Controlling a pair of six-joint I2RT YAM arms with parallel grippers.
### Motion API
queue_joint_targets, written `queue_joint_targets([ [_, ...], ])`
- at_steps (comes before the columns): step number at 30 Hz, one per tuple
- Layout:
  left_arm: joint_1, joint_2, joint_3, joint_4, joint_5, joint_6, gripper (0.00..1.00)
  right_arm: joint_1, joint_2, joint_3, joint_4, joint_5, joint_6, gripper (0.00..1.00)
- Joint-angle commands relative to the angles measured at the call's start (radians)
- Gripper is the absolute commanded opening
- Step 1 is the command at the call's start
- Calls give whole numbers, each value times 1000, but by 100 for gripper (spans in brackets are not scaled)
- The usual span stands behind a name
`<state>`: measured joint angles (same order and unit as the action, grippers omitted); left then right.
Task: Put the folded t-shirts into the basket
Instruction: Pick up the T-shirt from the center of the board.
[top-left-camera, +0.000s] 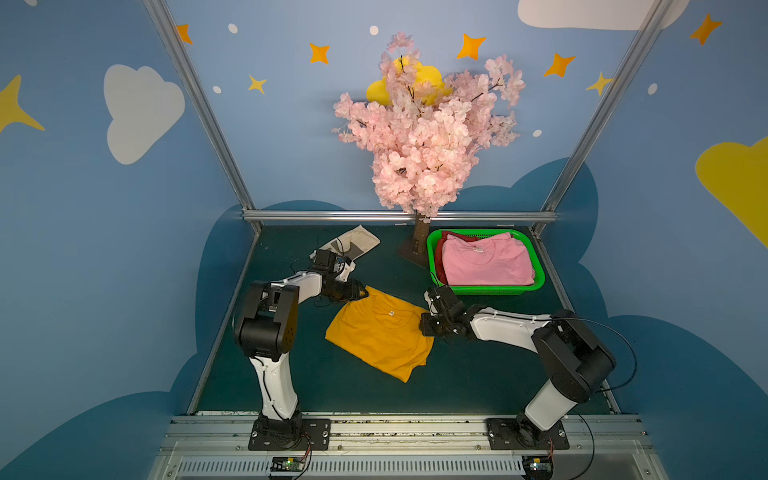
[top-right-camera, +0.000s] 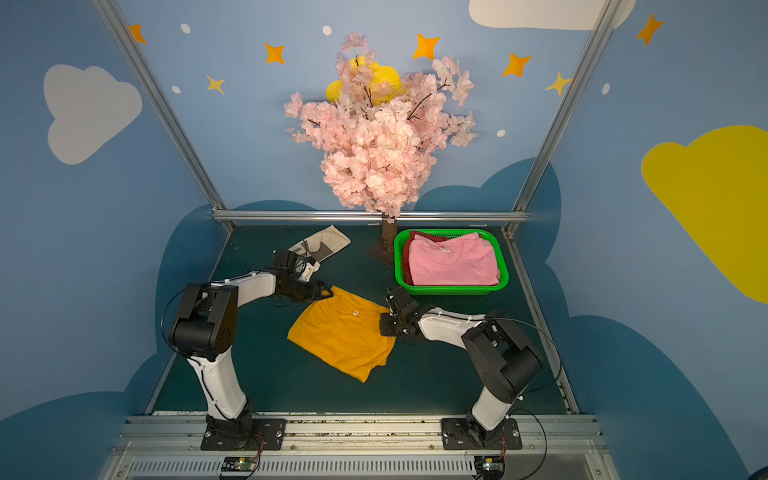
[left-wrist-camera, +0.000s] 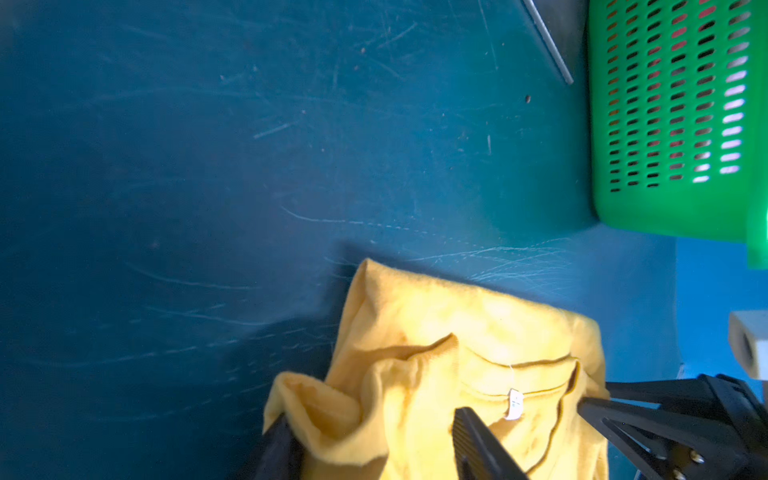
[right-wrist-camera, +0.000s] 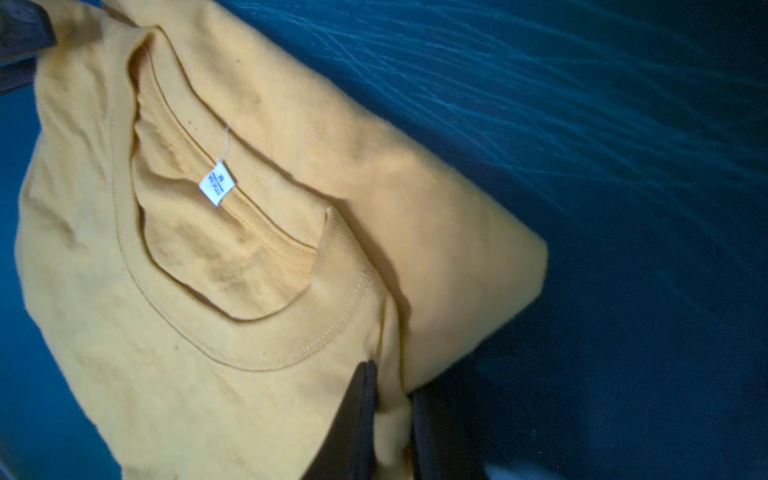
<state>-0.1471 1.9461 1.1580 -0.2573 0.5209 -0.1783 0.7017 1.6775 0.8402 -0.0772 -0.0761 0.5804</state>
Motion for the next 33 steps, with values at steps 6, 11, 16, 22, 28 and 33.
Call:
queue_joint_targets([
  [6, -61, -12, -110, -27, -10, -23, 35, -92, -35, 36, 1, -46, -67, 0],
  [11, -106, -137, -237, 102, -31, -109, 18, -156, -70, 34, -13, -81, -109, 0],
  [16, -131, -259, -383, 285, -28, -230, 2, -196, -114, 25, -36, -101, -139, 0],
  [22, -131, -409, -504, 413, -74, -306, 3, -227, -157, 13, -71, -133, -178, 0],
  [28, -158, -542, -562, 461, -73, -344, 2, -229, -185, 45, -116, -195, -217, 0],
  [33, -180, -709, -577, 410, -108, -347, 3, -229, -265, 92, -210, -191, -264, 0],
])
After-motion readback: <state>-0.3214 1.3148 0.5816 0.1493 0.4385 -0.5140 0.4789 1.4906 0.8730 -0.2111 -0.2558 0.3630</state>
